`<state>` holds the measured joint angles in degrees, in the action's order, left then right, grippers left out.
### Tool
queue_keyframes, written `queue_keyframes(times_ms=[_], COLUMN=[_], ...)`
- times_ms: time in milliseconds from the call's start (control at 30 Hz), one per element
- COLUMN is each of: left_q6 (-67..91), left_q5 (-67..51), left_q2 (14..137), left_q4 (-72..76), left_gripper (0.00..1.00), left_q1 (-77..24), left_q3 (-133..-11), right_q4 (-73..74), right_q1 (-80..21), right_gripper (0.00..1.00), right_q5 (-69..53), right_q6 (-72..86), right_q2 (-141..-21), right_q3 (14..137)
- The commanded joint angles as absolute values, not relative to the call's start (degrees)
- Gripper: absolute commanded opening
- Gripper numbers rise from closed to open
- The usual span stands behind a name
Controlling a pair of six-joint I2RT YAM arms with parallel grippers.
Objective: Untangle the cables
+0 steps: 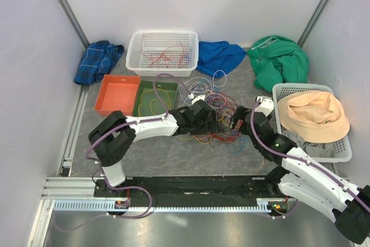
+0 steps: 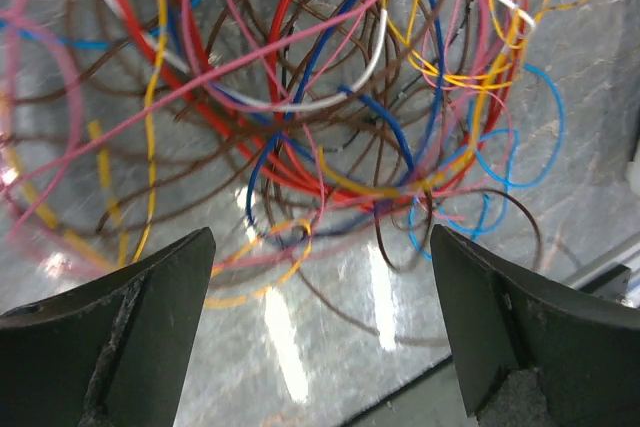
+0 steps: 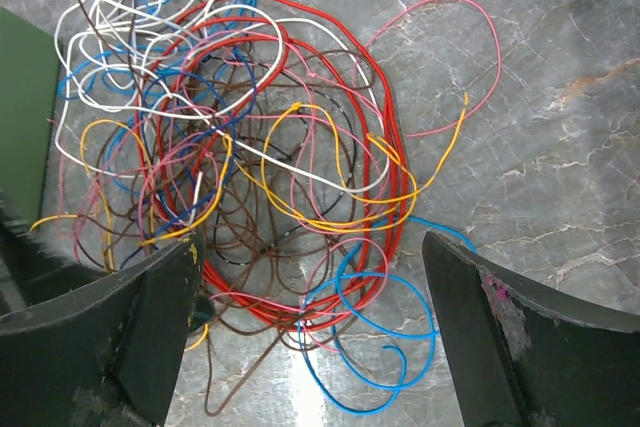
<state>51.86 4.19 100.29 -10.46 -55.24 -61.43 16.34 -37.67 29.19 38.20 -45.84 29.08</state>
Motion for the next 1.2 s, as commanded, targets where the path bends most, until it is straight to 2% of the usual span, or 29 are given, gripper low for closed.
queue_keyframes(times_ms=[0, 100, 200, 233, 267, 300, 333, 600, 733, 833, 1000, 1167], left_q6=[48.9, 48.6, 46.7, 46.1, 45.6, 44.6, 44.3, 37.4, 29.2, 27.3, 26.0, 25.3], left_q5=[0.3, 0.2, 1.2, 2.6, 3.5, 4.4, 6.7, 8.4, 0.7, -2.0, -1.8, -3.3], left_q2=[105.8, 107.4, 105.0, 104.1, 102.7, 100.7, 99.6, 88.0, 82.1, 78.4, 73.5, 73.0], left_q4=[-5.0, -4.2, -3.4, -3.4, -3.7, -4.2, -5.4, -9.8, -6.7, -7.9, -9.0, -10.4], left_gripper=[0.95, 0.91, 0.72, 0.57, 0.47, 0.09, 0.02, 0.02, 0.02, 0.02, 0.02, 0.02], left_q1=[-55.4, -55.4, -55.4, -55.4, -55.3, -55.4, -55.3, -55.4, -55.3, -55.3, -55.3, -55.2], left_q3=[-64.9, -65.6, -64.5, -64.2, -63.6, -63.4, -63.8, -63.4, -62.2, -62.8, -62.9, -64.3], right_q4=[15.0, 15.6, 16.3, 16.4, 16.5, 16.5, 16.4, 16.8, 15.0, 14.0, 10.2, 4.4], right_q1=[-37.8, -37.8, -37.8, -37.8, -37.8, -37.8, -37.7, -37.8, -37.8, -37.8, -37.8, -37.8], right_gripper=[0.98, 0.98, 0.98, 0.98, 0.98, 0.98, 0.98, 0.98, 0.97, 0.92, 0.91, 0.88], right_q5=[29.4, 29.8, 30.2, 30.3, 30.4, 30.6, 30.5, 28.1, 25.9, 25.4, 15.2, 6.2], right_q6=[37.4, 37.4, 37.0, 37.0, 36.8, 36.8, 36.8, 36.7, 34.6, 35.5, 33.4, 32.9], right_q2=[-44.9, -44.5, -43.2, -42.5, -42.1, -41.8, -41.2, -38.6, -36.5, -32.7, -25.2, -24.8], right_q3=[28.1, 27.8, 27.8, 27.9, 27.9, 27.9, 27.9, 28.3, 28.0, 27.2, 26.4, 27.0])
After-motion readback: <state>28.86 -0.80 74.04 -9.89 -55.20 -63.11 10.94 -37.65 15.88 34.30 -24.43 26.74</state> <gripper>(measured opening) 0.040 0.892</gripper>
